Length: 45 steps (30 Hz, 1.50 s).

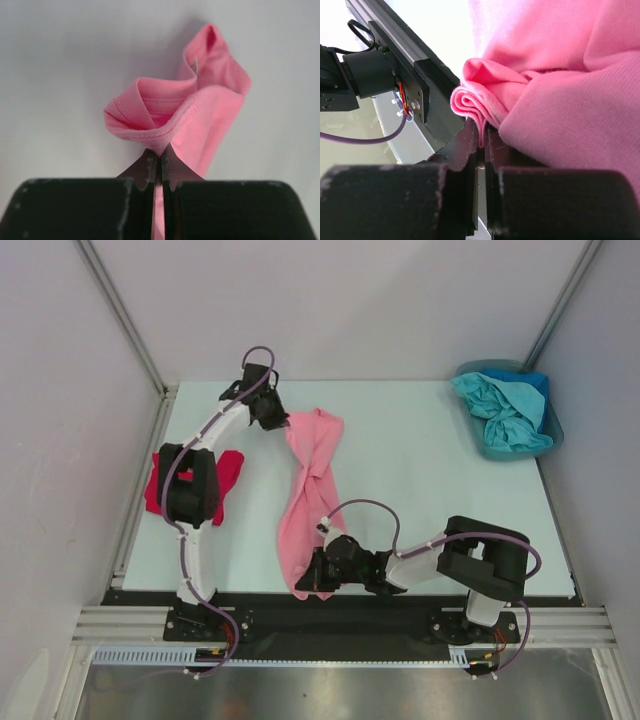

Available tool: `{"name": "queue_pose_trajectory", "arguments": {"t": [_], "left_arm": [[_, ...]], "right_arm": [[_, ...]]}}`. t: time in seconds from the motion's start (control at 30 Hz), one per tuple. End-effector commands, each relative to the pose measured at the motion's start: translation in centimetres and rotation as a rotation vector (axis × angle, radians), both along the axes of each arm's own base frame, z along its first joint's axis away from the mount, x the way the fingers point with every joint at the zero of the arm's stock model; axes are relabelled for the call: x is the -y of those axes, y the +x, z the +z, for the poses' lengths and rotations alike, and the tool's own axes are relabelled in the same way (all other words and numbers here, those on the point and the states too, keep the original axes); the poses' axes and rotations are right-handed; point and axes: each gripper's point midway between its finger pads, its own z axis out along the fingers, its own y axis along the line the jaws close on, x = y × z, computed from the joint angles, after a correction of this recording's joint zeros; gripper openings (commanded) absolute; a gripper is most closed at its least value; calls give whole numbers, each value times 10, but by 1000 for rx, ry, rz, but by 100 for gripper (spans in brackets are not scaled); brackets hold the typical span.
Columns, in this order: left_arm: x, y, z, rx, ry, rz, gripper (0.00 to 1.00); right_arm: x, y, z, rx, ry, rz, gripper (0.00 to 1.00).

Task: Fold and stack the t-shirts
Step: Fold the tshirt

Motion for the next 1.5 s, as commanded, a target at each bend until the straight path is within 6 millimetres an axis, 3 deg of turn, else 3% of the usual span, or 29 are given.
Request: {"name": "queue_pose_trajectory", "arguments": {"t": [0.0,0.1,0.13,0.17,0.2,0.37,0.47,0.6,0.7,0.73,0.77,0.83,0.9,1.13,1.47], "left_arm": [[-64,13,21,35,114,148,4],[-86,22,24,43,134,178,4],[-90,26,17,32,146,169,4],[-93,38,31,69,146,169,4],[-95,41,32,69,149,159,4],[-71,73,36,113,104,11,5],[-63,77,30,100,94,-32,10],[-59,71,6,46,98,-42,13],[-65,65,-2,21,115,-10,25],[-67,64,-3,18,121,1,32],[-69,62,-6,9,131,10,36],[-76,62,-1,21,158,35,41],[-82,59,0,14,175,62,42],[-105,51,32,68,247,165,43],[-124,39,103,179,238,238,44]], "right_arm": [[3,4,6,29,12,-18,0],[4,4,7,30,15,-18,0],[5,2,6,27,13,-16,0],[5,3,8,31,18,-19,0],[5,3,8,33,17,-20,0],[6,4,6,31,24,-31,0],[5,4,5,30,26,-29,0],[-1,2,6,26,32,-13,0],[-6,0,4,23,35,4,0],[-6,0,4,22,34,8,5],[-7,0,4,24,35,10,23],[-7,0,7,34,40,11,47],[-6,1,9,46,36,4,62],[-9,7,30,100,65,7,67],[-22,-1,77,123,84,53,68]]}}
